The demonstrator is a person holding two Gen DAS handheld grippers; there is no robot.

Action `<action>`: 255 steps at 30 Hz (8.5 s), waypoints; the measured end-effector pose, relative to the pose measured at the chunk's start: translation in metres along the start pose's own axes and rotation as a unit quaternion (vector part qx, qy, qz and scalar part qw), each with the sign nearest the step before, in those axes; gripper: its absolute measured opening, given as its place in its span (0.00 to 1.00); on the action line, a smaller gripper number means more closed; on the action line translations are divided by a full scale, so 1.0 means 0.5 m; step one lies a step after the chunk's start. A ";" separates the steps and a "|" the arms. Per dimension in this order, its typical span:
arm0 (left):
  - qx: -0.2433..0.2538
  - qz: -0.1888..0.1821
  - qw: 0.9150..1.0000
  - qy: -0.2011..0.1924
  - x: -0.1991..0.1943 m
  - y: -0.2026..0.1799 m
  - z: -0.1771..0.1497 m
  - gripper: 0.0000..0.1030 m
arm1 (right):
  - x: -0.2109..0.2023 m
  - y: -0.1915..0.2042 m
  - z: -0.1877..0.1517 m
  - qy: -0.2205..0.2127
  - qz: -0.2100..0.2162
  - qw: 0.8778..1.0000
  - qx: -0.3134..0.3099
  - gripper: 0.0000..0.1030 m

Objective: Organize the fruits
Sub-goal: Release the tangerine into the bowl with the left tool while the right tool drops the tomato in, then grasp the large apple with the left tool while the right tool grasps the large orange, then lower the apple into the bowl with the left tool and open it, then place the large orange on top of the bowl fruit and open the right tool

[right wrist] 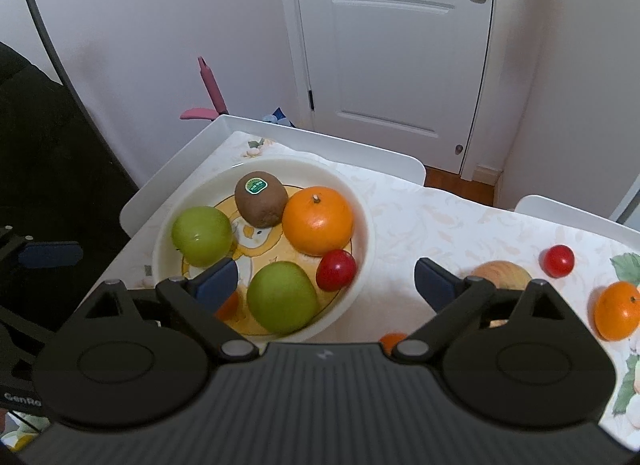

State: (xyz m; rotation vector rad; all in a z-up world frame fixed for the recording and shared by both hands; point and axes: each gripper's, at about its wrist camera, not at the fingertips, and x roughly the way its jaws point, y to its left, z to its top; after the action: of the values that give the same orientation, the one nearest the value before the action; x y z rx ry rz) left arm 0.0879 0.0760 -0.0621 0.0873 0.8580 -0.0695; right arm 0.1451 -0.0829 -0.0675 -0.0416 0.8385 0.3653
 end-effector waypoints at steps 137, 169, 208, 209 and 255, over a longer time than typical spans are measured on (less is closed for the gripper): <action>0.017 0.012 0.996 -0.086 -0.113 -0.206 0.081 0.75 | -0.216 -0.127 -0.041 -0.071 -0.002 0.997 0.000 0.71; 0.122 -0.065 0.990 -0.011 0.143 -0.048 0.119 0.75 | -0.021 -0.013 0.015 -0.027 -0.064 0.995 0.076 0.71; 0.006 0.004 1.000 -0.021 0.039 0.062 0.066 0.98 | 0.186 0.016 0.168 0.014 0.060 0.998 -0.016 0.71; 0.005 0.005 1.000 -0.019 0.040 0.062 0.064 0.98 | 0.195 0.018 0.167 0.018 0.063 0.998 -0.015 0.71; 0.008 0.004 0.998 -0.062 -0.101 -0.132 0.068 0.99 | -0.150 -0.157 0.055 -0.073 0.007 0.997 0.007 0.95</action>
State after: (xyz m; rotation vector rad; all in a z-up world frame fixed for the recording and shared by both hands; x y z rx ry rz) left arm 0.0743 0.0081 -0.0049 0.1010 0.7335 -0.0742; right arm 0.1454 -0.1740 -0.0026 0.0043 0.6981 0.3700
